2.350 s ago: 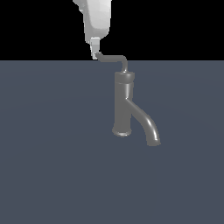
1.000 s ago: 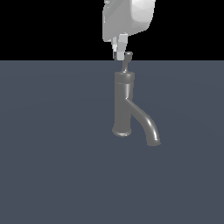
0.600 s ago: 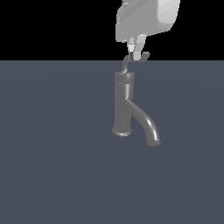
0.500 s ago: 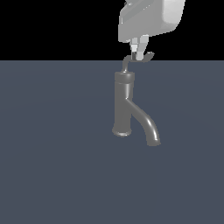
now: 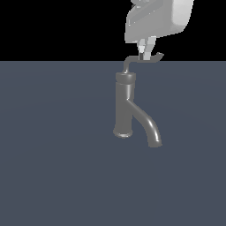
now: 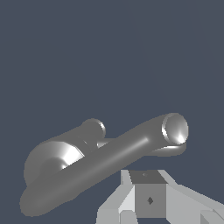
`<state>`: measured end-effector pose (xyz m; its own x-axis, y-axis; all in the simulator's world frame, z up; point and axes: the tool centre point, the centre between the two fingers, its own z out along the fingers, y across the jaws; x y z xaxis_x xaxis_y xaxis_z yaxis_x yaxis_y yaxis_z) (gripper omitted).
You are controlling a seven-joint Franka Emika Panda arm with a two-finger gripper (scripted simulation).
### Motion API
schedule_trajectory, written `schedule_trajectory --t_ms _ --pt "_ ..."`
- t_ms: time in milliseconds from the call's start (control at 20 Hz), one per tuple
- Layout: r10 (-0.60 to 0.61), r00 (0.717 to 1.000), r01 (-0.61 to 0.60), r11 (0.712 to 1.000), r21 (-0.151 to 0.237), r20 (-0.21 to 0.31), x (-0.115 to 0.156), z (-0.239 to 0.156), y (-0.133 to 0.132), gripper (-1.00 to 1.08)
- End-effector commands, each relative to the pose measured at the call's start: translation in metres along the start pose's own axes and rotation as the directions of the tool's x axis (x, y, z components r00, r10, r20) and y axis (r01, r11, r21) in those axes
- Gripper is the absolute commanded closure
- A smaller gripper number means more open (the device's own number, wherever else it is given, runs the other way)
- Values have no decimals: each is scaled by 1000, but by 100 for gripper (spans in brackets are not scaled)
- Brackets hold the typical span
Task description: Turn on the faucet by rotating a designated handle.
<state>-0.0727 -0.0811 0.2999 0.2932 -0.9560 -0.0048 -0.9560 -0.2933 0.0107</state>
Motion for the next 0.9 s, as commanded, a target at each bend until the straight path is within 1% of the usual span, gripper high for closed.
schedule_trajectory --t_ms 0,800,850 --pt "14 1000 -14 1000 9 -3 16 0 -6 108" --pt "41 999 -41 999 11 -4 72 -1 -33 108" --pt "41 999 -41 999 11 -4 72 -1 -33 108"
